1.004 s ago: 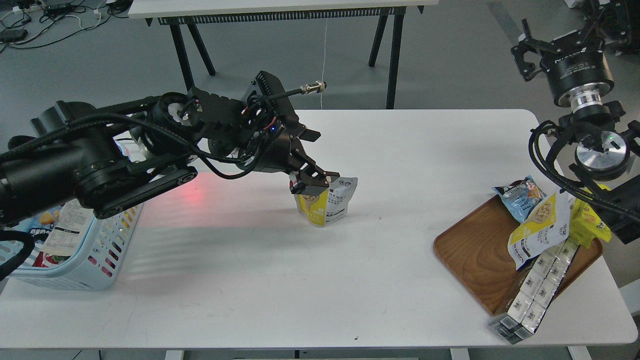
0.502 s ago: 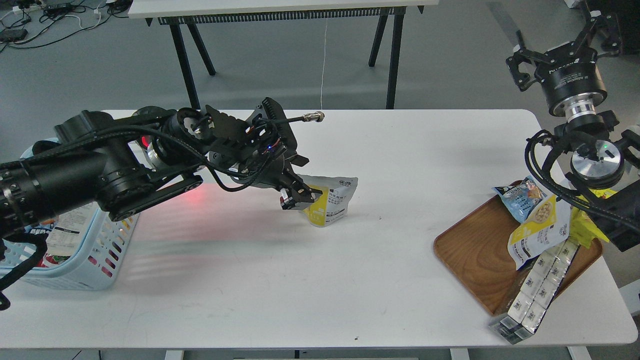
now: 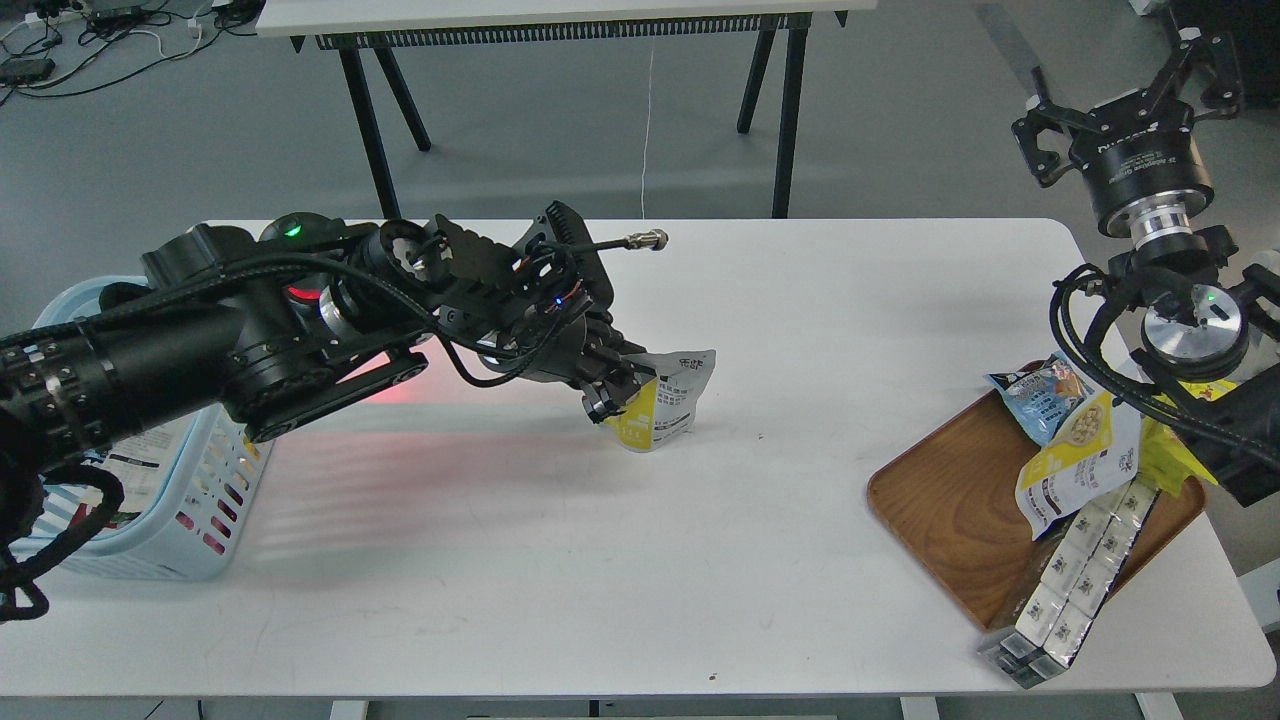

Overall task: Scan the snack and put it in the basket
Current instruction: 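Reach the left gripper to the yellow pouch and grasp it, then lift the pouch with the left gripper and hold it over the scanner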

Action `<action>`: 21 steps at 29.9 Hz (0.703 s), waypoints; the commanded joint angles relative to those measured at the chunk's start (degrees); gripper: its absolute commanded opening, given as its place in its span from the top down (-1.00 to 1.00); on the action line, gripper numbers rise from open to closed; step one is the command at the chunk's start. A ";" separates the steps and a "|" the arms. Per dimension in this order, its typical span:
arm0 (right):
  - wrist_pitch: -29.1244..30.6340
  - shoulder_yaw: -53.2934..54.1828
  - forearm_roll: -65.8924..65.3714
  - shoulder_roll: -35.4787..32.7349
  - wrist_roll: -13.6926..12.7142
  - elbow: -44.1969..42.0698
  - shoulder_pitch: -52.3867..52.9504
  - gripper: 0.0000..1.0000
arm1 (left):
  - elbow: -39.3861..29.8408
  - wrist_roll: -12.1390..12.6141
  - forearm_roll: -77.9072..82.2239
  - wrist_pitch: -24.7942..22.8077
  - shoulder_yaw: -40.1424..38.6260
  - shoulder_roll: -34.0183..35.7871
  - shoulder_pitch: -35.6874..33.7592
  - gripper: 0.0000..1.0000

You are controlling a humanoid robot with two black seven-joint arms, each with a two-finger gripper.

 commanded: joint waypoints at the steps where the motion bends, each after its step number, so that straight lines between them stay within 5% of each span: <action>1: -0.01 -0.09 0.00 0.03 0.00 -0.03 0.01 -0.98 | 0.17 -1.86 0.00 0.00 -0.04 0.09 -0.24 0.88; 12: -0.19 0.00 -0.09 -0.76 0.00 -0.03 0.10 -0.98 | -2.02 -2.39 0.00 0.00 -1.53 1.40 -0.68 1.00; 21: -0.19 0.00 0.00 -0.76 0.08 -0.03 0.19 -0.98 | -12.47 -4.02 0.00 0.00 -5.84 13.95 0.11 1.00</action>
